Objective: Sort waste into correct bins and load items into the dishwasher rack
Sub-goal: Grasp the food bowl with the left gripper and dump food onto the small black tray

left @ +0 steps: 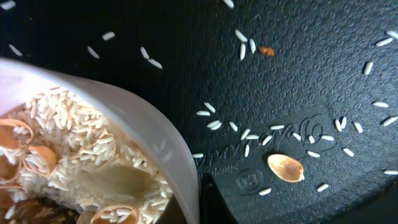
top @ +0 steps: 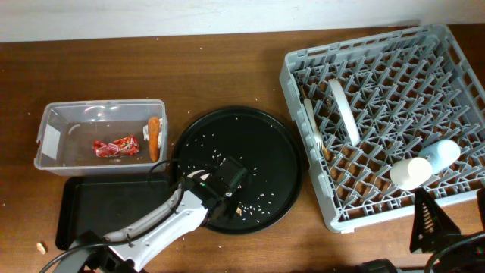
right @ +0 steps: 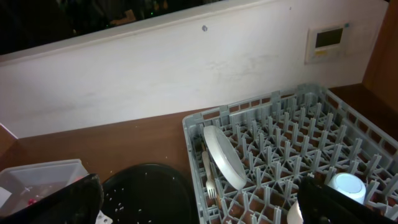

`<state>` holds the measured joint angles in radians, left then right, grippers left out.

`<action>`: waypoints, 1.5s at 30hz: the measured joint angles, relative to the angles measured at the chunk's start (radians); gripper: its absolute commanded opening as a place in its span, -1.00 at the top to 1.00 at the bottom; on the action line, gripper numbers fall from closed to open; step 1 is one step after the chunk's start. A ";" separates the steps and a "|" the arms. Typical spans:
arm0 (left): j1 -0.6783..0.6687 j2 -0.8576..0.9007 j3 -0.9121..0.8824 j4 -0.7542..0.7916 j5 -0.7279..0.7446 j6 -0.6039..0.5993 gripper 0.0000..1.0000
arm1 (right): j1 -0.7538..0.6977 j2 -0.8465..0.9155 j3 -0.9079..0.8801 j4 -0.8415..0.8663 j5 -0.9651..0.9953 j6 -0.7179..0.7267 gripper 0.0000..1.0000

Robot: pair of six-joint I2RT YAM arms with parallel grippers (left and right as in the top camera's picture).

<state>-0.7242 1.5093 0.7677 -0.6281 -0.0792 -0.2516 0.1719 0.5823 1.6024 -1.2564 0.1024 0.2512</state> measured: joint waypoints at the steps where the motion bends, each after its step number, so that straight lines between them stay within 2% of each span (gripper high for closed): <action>1: 0.000 0.003 0.014 -0.038 0.001 0.000 0.99 | 0.000 0.000 0.000 -0.001 0.000 0.000 -0.97; 4: 0.008 0.007 0.120 -0.209 0.024 -0.038 0.99 | 0.000 0.000 0.000 0.000 0.000 0.001 -0.97; 9: 0.131 -0.120 0.221 -0.325 0.032 -0.082 1.00 | 0.000 0.000 0.000 0.000 0.000 0.000 -0.97; 10: 0.169 -0.150 0.222 -0.354 0.039 -0.098 0.99 | 0.000 0.000 0.000 0.000 0.000 0.000 -0.97; 13: 0.440 -0.339 0.222 -0.409 0.144 -0.110 0.99 | 0.000 0.000 0.000 0.000 0.000 0.000 -0.97; 14: 0.581 -0.424 0.224 -0.413 0.202 -0.100 1.00 | 0.000 0.000 0.000 0.000 0.000 0.000 -0.97; 15: 0.649 -0.457 0.225 -0.415 0.254 -0.082 0.99 | 0.000 0.000 0.000 0.000 -0.001 0.000 -0.97; 17: 0.862 -0.483 0.205 -0.406 0.393 -0.022 1.00 | 0.000 0.000 0.000 0.000 0.000 0.000 -0.97; 19: 1.038 -0.488 0.113 -0.350 0.538 0.037 0.99 | 0.000 0.000 0.000 0.000 0.000 0.000 -0.97; 25: 1.477 -0.482 -0.165 -0.134 1.009 0.196 1.00 | 0.000 0.000 0.000 0.000 0.000 0.000 -0.97; 29: 1.750 -0.483 -0.317 -0.119 1.386 0.372 1.00 | 0.000 0.000 0.000 0.000 0.000 0.000 -0.97; 32: 1.815 -0.483 -0.362 -0.117 1.554 0.431 1.00 | 0.000 0.000 0.000 0.000 0.000 0.000 -0.97; 35: 1.816 -0.483 -0.373 -0.109 1.599 0.444 1.00 | 0.000 0.000 0.000 0.000 0.000 0.000 -0.97; 40: 1.816 -0.483 -0.373 -0.112 1.599 0.473 1.00 | 0.000 0.000 0.000 0.000 0.000 0.000 -0.97; 41: 1.816 -0.483 -0.375 -0.074 1.587 0.480 1.00 | 0.000 0.000 0.000 0.000 0.000 0.000 -0.97; 45: 1.817 -0.483 -0.375 -0.113 1.550 0.450 1.00 | 0.000 0.000 0.000 0.000 0.000 0.000 -0.97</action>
<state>1.0931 1.0264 0.3927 -0.7414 1.4704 0.1986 0.1719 0.5823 1.6024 -1.2560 0.1024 0.2512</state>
